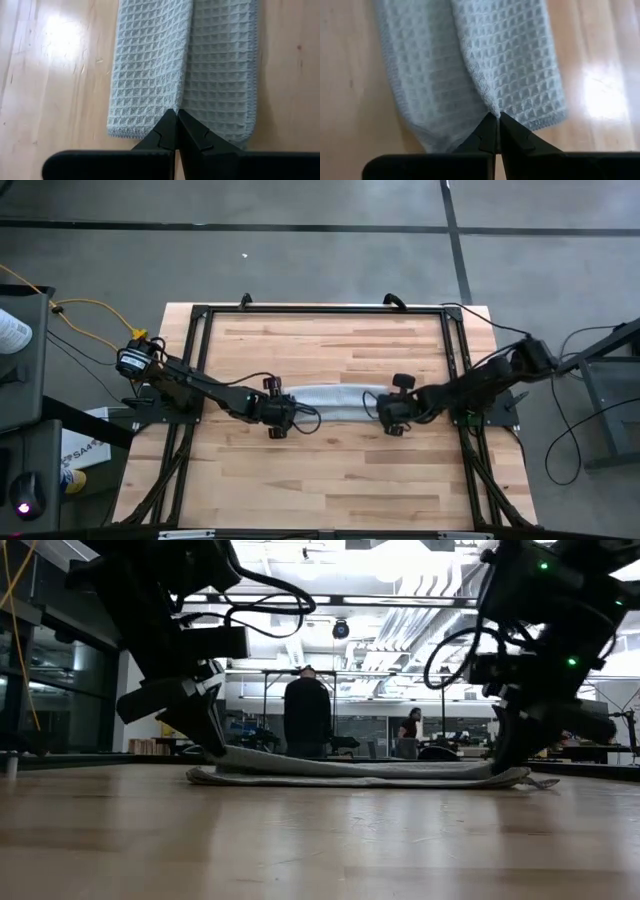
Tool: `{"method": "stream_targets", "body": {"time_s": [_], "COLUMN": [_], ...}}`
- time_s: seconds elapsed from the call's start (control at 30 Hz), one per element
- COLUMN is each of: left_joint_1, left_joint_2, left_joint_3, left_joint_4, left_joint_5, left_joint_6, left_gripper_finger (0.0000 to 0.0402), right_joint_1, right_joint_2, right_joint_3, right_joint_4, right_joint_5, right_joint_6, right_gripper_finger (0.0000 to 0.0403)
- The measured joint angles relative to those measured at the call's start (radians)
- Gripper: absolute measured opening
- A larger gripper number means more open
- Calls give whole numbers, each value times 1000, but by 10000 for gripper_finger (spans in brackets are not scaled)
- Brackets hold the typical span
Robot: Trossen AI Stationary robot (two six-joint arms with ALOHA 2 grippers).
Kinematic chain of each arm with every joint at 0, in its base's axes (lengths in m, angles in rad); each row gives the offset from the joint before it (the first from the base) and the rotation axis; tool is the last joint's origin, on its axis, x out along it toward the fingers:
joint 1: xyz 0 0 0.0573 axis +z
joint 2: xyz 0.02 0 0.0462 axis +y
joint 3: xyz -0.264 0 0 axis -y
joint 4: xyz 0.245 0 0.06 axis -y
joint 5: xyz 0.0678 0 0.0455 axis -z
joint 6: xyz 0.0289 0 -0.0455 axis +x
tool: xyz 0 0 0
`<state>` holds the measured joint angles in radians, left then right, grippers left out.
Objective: Fold microfiber towels
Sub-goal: Fold the gray microfiber towel
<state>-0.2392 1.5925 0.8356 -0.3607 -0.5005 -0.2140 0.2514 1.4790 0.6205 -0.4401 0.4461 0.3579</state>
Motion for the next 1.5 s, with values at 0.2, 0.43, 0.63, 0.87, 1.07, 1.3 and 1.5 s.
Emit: {"method": "stream_targets", "body": {"time_s": [0.2,0.43,0.63,0.87,1.07,1.3,1.5], "left_joint_1": [1,1,-6,-65,-107,-108,-108], "left_joint_2": [0,0,0,0,0,0,0], "left_joint_3": [0,0,0,0,0,1,2], "left_joint_4": [-1,-2,-1,3,3,-9,-6], "left_joint_5": [0,1,20,9,-35,-46,-46], "left_joint_6": [-4,-4,-13,-18,-28,-32,-32], "left_gripper_finger": [0,0,0,0,0,0,0], "right_joint_1": [56,96,130,169,192,237,274], "right_joint_2": [18,11,11,11,11,3,-8], "right_joint_3": [0,0,4,20,26,26,27], "right_joint_4": [0,-1,-1,-7,-29,-95,-128], "right_joint_5": [48,80,131,175,180,218,224], "right_joint_6": [63,86,98,118,161,257,304], "right_gripper_finger": [3,3,3,3,3,3,3]}}
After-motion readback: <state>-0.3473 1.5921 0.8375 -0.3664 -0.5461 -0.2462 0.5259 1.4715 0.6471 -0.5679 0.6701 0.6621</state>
